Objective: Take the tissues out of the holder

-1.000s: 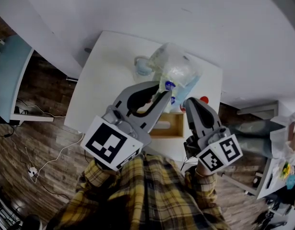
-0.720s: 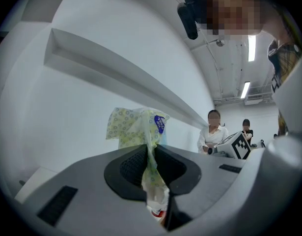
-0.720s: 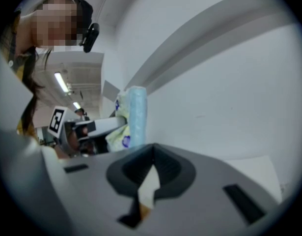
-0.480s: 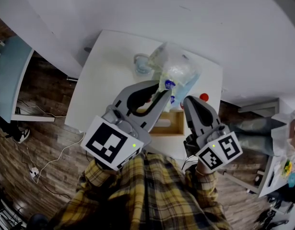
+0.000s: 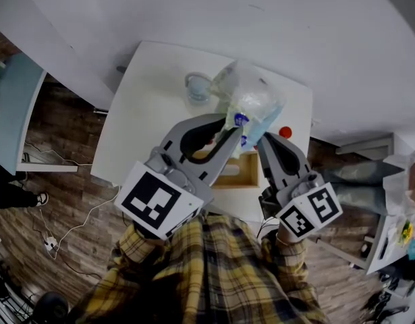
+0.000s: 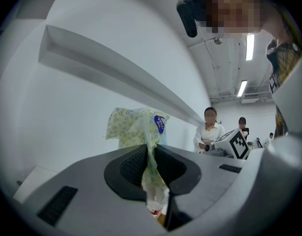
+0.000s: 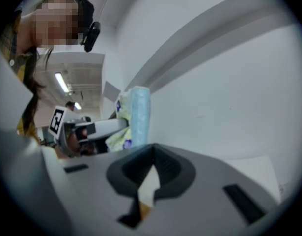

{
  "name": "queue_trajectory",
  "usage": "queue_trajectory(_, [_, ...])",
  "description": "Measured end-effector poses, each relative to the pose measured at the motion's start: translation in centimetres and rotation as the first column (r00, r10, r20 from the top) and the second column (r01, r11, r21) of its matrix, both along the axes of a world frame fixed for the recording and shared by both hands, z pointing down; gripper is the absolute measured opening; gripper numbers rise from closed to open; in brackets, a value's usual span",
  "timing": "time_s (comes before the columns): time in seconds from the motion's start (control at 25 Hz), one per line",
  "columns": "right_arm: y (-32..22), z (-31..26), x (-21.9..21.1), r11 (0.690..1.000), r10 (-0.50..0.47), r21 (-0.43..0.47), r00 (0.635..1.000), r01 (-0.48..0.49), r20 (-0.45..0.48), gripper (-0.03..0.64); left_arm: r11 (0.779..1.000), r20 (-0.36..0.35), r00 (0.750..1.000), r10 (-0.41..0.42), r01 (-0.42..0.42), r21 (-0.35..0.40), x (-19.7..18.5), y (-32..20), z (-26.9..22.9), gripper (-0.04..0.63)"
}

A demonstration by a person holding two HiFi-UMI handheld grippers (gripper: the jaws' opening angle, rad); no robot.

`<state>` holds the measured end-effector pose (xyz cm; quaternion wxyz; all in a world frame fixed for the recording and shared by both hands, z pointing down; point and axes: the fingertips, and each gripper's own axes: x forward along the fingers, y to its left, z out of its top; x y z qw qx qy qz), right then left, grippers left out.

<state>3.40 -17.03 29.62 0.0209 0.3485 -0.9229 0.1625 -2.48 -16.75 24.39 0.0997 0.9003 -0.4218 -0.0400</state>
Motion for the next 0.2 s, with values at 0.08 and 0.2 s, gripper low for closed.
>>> queue_trajectory(0.08, [-0.01,0.14,0.09,1.0,0.001,-0.003,1.0,-0.001,-0.001,0.011,1.0,0.0,1.0,0.0,0.0,-0.004,0.03,-0.04,0.13,0.061])
queue_trajectory(0.2, [0.06,0.25,0.15,1.0,0.001,-0.007,1.0,-0.001,-0.001,0.011,1.0,0.002,1.0,0.001,-0.001,-0.012,0.03,-0.02,0.31,0.061])
